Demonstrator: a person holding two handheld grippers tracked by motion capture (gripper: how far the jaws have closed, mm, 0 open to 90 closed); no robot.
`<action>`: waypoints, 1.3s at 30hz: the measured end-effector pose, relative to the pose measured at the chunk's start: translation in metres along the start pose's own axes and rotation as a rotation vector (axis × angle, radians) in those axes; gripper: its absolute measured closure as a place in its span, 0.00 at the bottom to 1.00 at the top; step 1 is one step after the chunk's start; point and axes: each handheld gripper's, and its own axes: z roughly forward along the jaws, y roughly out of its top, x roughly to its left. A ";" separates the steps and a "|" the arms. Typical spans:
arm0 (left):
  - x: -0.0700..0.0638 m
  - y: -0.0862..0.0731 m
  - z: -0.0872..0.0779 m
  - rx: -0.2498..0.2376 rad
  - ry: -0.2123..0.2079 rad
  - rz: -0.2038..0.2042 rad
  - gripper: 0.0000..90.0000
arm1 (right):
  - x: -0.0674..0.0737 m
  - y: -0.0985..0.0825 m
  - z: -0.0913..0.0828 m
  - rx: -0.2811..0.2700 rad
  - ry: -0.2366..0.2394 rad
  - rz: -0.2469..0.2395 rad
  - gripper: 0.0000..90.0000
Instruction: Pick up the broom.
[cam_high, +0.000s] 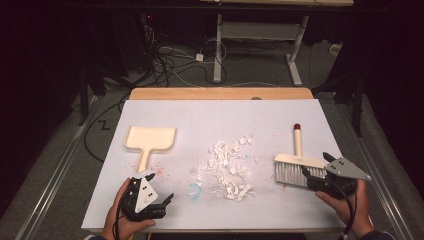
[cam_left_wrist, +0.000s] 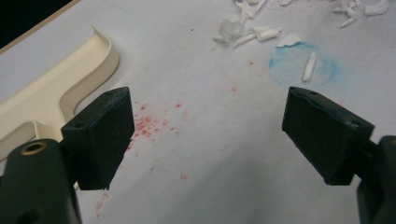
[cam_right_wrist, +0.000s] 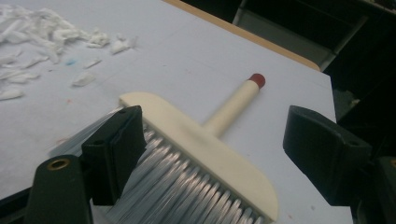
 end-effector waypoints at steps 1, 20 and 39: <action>0.000 0.000 0.001 0.005 -0.001 0.000 0.18 | -0.003 0.002 0.003 0.013 0.003 0.015 0.25; 0.000 -0.003 0.001 0.023 -0.012 0.007 0.18 | -0.035 0.029 0.132 0.435 0.044 0.300 0.45; -0.004 -0.002 0.001 0.043 -0.021 0.024 0.18 | -0.028 0.027 0.137 0.382 0.077 0.298 0.79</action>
